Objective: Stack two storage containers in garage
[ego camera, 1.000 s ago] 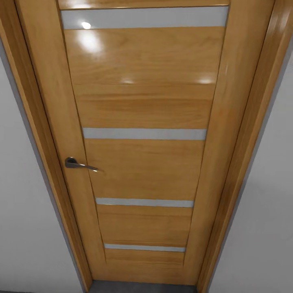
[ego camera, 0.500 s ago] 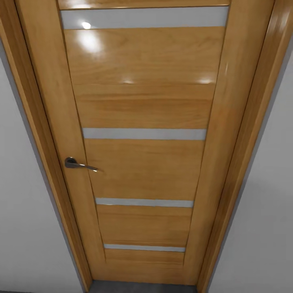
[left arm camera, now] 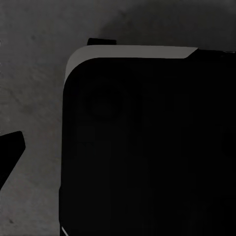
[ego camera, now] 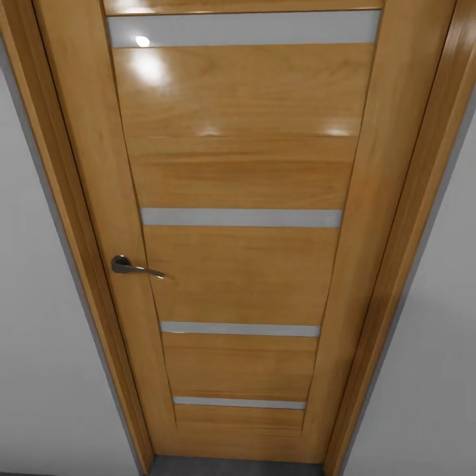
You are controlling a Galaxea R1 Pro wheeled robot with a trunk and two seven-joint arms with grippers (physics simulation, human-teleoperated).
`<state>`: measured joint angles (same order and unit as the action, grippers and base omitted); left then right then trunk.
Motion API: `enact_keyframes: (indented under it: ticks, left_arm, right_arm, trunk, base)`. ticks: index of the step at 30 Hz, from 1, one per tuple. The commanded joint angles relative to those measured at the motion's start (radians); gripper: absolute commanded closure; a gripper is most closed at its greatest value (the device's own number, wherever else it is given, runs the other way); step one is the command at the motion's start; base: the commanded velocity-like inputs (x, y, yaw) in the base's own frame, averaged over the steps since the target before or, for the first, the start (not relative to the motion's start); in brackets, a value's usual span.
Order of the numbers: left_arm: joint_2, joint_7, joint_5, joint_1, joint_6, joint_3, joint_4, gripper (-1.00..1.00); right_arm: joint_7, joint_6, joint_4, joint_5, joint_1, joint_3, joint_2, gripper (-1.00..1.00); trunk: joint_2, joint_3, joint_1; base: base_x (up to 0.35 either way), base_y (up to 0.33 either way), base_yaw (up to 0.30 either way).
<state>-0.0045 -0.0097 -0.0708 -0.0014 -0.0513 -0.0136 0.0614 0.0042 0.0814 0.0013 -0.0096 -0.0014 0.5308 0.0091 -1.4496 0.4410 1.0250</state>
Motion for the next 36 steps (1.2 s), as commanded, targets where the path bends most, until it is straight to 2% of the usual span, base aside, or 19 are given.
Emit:
enact_keyframes:
  ticks: [1, 24, 26, 36]
  left_arm:
    - [0.000, -0.001, -0.007, 0.000, -0.002, -0.001, 0.000, -1.00]
    - [0.000, -0.001, -0.007, 0.000, -0.002, -0.002, 0.000, -1.00]
    - [-0.001, -0.001, -0.007, 0.000, -0.002, -0.002, 0.000, -1.00]
    - [-0.002, -0.001, -0.006, 0.000, -0.002, 0.000, 0.000, -1.00]
  right_arm:
    - [0.000, 0.003, 0.000, -0.001, 0.000, 0.001, 0.000, -1.00]
    - [0.001, -0.001, 0.000, -0.002, 0.000, 0.008, 0.000, -1.00]
    - [0.000, 0.002, 0.000, 0.012, 0.000, 0.006, -0.001, -1.00]
    - [-0.006, 0.006, -0.002, 0.010, 0.000, 0.009, -0.013, -1.00]
  trunk:
    - [0.000, 0.001, 0.000]
    - [0.000, 0.001, 0.000]
    - [0.000, 0.001, 0.000]
    - [0.000, 0.001, 0.000]
  base:
    - [0.000, 0.002, 0.000]
    - [0.000, 0.000, 0.000]
    - [0.000, 0.000, 0.000]
    - [0.000, 0.000, 0.000]
